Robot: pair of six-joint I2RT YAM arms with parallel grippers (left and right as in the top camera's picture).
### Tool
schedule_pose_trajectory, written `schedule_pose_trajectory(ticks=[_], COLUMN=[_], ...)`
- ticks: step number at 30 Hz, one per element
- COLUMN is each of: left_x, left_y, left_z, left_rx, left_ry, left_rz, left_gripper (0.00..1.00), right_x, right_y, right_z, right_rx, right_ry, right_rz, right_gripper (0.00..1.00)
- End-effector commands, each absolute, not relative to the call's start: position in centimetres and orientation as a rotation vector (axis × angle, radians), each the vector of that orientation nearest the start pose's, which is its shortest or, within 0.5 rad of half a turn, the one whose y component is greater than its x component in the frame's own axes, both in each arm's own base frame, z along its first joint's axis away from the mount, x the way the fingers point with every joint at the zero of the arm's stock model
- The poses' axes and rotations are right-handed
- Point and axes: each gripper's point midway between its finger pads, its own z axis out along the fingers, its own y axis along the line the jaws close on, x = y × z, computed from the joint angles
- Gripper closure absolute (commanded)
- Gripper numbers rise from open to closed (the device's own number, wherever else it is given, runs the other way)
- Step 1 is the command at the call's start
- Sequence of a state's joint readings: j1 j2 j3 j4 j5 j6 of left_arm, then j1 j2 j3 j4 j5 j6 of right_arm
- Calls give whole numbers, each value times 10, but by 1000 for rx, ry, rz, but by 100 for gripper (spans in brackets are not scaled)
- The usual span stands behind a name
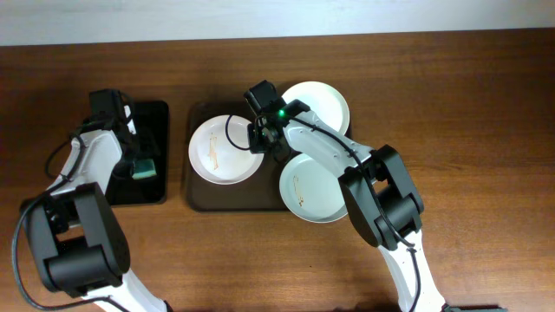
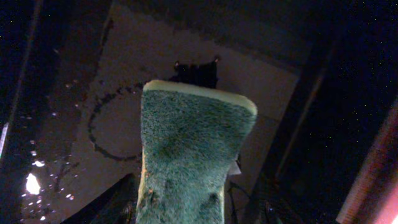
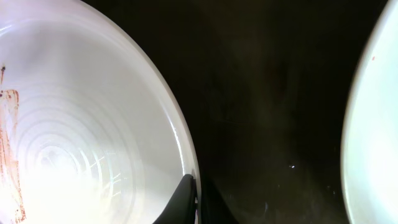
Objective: Clean dirty plates on tray and stack at the side
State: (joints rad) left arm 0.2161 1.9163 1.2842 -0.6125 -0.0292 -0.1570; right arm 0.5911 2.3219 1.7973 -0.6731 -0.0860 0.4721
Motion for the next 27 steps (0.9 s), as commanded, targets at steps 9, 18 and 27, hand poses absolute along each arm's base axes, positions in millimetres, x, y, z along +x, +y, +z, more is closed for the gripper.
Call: schedule_pose_trajectory(ticks=[9,18,27], left_x=[403,415,408], left_y=[94,100,114], left_z=[0,28,119], left_rx=[-535,-512,-412], left_ry=[2840,2801,2721], left_rz=[51,87,233], left_gripper=[69,99,99], right_x=[418,418,418], right_y=[303,302,302], right_z=[-18,-18,-18], right_rx=[-205,-204,-204], right_ry=[2898,2897,2897], right_rz=[312,306,306], right_gripper=[96,96,96])
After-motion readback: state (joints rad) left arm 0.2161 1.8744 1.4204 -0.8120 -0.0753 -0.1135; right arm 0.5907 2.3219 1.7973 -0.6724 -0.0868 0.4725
